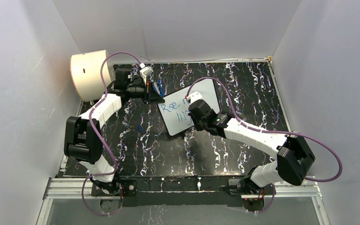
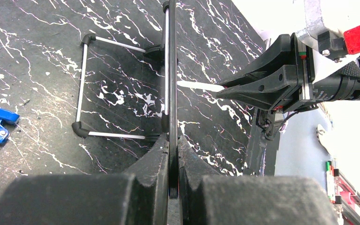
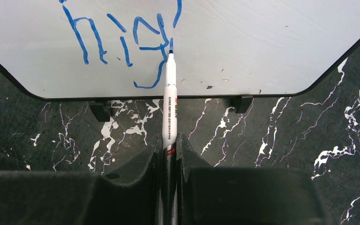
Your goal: Write a sentence on the whiteboard
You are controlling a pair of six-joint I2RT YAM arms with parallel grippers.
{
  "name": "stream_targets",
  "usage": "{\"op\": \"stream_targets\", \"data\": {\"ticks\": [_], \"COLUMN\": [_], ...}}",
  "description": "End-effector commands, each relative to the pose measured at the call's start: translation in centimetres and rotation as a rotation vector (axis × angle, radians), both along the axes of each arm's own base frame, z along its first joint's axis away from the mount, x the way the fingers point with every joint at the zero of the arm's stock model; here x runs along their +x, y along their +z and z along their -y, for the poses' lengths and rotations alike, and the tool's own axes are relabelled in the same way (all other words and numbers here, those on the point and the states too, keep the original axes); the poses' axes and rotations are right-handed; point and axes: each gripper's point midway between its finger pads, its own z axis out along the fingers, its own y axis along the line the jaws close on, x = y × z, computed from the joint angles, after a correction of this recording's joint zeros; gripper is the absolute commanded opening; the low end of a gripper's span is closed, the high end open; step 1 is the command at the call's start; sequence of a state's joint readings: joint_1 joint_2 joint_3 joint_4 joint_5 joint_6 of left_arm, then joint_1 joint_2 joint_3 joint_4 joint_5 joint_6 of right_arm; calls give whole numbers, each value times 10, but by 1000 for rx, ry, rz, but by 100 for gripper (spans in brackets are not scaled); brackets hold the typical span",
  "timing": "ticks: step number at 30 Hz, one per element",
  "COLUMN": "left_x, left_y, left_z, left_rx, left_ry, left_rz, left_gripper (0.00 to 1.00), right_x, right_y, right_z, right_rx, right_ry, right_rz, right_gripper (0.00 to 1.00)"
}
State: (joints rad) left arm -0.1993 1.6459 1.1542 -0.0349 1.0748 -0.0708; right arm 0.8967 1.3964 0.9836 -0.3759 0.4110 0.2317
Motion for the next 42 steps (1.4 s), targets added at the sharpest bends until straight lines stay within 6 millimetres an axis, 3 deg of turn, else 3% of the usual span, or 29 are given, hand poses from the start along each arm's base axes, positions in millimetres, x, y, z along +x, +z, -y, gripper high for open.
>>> {"op": "stream_targets", "data": {"ticks": [1, 10, 42], "left_x": [-11, -11, -11], "left_y": [4, 4, 5], "left_z": [8, 8, 7], "left_rx": [-4, -2, -2], "left_ry": [-42, -42, -42], "left_rz": [-10, -9, -9], "left_gripper": [0, 0, 0], "right_x": [11, 22, 33], "right_y": [13, 33, 59], "right_z": [-5, -12, -21], "right_rx": [35, 66, 117], "right_ry": [-10, -13, -8], "right_rz": [48, 117, 187], "right_gripper": [0, 0, 0]}}
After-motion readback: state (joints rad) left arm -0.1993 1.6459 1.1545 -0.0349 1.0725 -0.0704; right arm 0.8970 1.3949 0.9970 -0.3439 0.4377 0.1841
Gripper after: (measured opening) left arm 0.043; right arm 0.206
